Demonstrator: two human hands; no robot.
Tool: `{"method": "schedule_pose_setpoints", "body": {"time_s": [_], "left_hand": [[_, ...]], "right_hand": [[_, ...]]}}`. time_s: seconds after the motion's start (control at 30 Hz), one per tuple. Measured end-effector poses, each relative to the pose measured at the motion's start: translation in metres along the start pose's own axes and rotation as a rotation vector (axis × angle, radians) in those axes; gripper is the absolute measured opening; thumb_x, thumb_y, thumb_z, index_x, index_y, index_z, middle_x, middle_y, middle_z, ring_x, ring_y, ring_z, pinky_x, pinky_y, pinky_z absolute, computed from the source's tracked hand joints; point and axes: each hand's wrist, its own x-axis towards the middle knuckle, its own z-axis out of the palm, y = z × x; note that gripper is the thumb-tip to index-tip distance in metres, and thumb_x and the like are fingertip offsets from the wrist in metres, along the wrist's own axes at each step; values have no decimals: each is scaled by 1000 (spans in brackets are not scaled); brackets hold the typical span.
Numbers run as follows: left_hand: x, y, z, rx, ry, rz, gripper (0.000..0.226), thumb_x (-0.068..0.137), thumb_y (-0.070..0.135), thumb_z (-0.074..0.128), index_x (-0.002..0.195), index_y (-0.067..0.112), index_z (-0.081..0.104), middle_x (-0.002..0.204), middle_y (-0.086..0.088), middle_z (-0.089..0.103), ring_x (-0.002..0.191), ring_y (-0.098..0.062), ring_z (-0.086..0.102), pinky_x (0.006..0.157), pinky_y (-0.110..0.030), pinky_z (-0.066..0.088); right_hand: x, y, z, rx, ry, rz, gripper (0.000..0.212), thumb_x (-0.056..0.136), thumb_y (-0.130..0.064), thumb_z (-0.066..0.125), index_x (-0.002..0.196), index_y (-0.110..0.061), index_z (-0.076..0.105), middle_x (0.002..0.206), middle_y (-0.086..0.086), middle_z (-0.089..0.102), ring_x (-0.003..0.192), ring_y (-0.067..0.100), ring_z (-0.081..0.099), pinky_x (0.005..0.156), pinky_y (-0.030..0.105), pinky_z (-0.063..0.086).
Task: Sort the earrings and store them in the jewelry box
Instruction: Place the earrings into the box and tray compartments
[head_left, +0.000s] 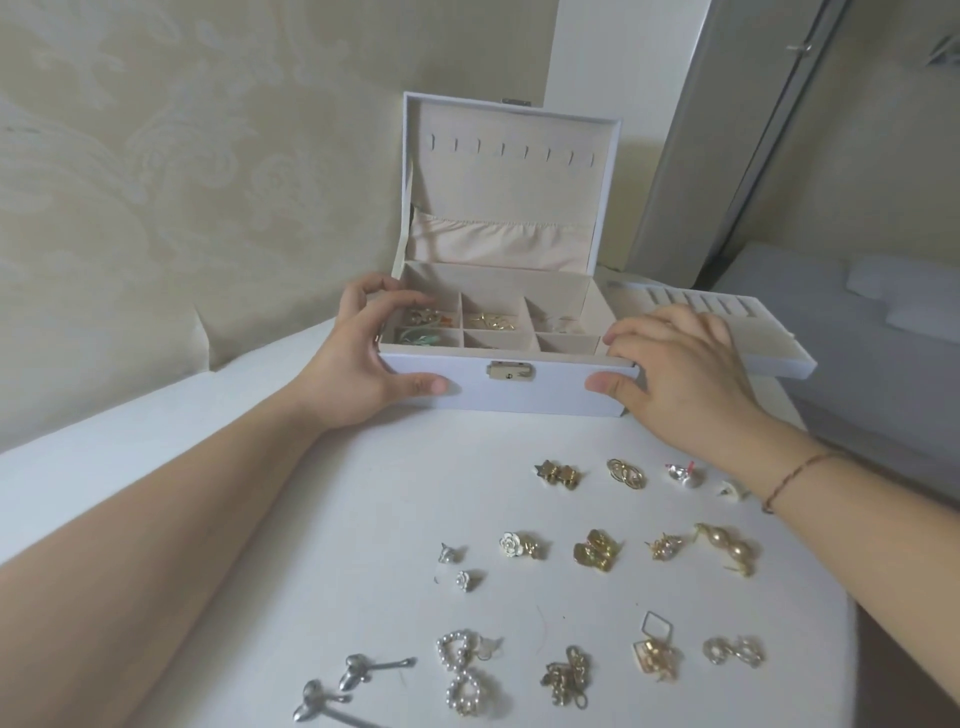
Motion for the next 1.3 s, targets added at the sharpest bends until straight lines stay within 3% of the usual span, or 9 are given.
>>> {"method": "schedule_pose_setpoints", "body": {"time_s": [0.27, 0.37, 0.47, 0.57, 0.83, 0.93, 1.03, 1.17, 1.3], "left_hand": [[3, 3, -1, 16, 55, -57, 65, 56, 48, 85, 115, 34, 62, 130, 5, 36, 112, 14, 39, 93, -8, 34], [3, 3, -2, -1, 62, -70, 60, 55, 57, 78, 109, 39, 62, 128, 7, 38, 106, 14, 41, 88, -4, 35], [3, 2, -1, 11, 65, -67, 54, 57, 47, 84, 106, 39, 61, 129, 6, 39, 103, 12, 41, 80, -2, 35], [4, 1, 0, 11, 66, -67, 51, 58, 40, 84, 103, 37, 61, 132, 1, 38, 103, 14, 40, 85, -2, 33], [4, 1, -1, -8, 60, -76, 57, 50, 57, 79, 100, 37, 60, 132, 1, 36, 107, 11, 40, 87, -1, 33], [2, 2, 0, 12, 73, -57, 54, 49, 57, 79, 93, 34, 59, 132, 1, 36, 110, 4, 43, 78, -2, 35], [1, 2, 2, 35, 88, -24, 51, 51, 58, 79, 83, 27, 56, 128, -1, 40, 112, -13, 47, 81, -4, 36], [2, 3, 3, 80, 100, -33, 54, 53, 55, 90, 76, 22, 54, 122, 7, 44, 107, -22, 50, 85, -5, 35], [-1, 7, 3, 146, 125, -22, 47, 55, 62, 79, 76, 29, 51, 121, 20, 44, 100, -16, 54, 82, -17, 41]], "right_hand": [[2, -7, 2, 32, -17, 59, 42, 90, -56, 51, 110, -23, 67, 127, -12, 58, 117, 22, 42, 94, 35, 21], [0, -2, -3, 45, -18, 14, 47, 86, -63, 53, 115, -28, 63, 131, -13, 54, 121, 18, 38, 97, 34, 21], [-6, 8, -12, 92, 6, 73, 61, 77, -71, 50, 125, -34, 55, 134, -11, 52, 127, 19, 38, 103, 38, 26], [-14, 21, -16, 95, -12, 175, 68, 72, -77, 46, 127, -37, 51, 133, -10, 54, 127, 20, 39, 103, 41, 30], [-21, 33, -19, 65, -121, 239, 60, 76, -67, 61, 127, -38, 52, 131, -12, 54, 128, 18, 37, 103, 40, 28], [-20, 69, -17, 118, -162, 446, 52, 75, -69, 59, 118, -41, 57, 129, -15, 54, 129, 23, 38, 104, 45, 34], [-30, 108, -8, 232, -25, 762, 50, 83, -59, 59, 122, -27, 58, 131, 7, 56, 123, 35, 47, 96, 45, 42], [-43, 155, 17, 693, 37, 1201, 57, 90, -51, 58, 134, -16, 49, 140, 10, 50, 125, 30, 48, 103, 46, 38], [-40, 180, 31, 1026, 73, 1340, 29, 94, -42, 58, 111, -19, 60, 106, 2, 65, 100, 23, 62, 103, 49, 43]]}}
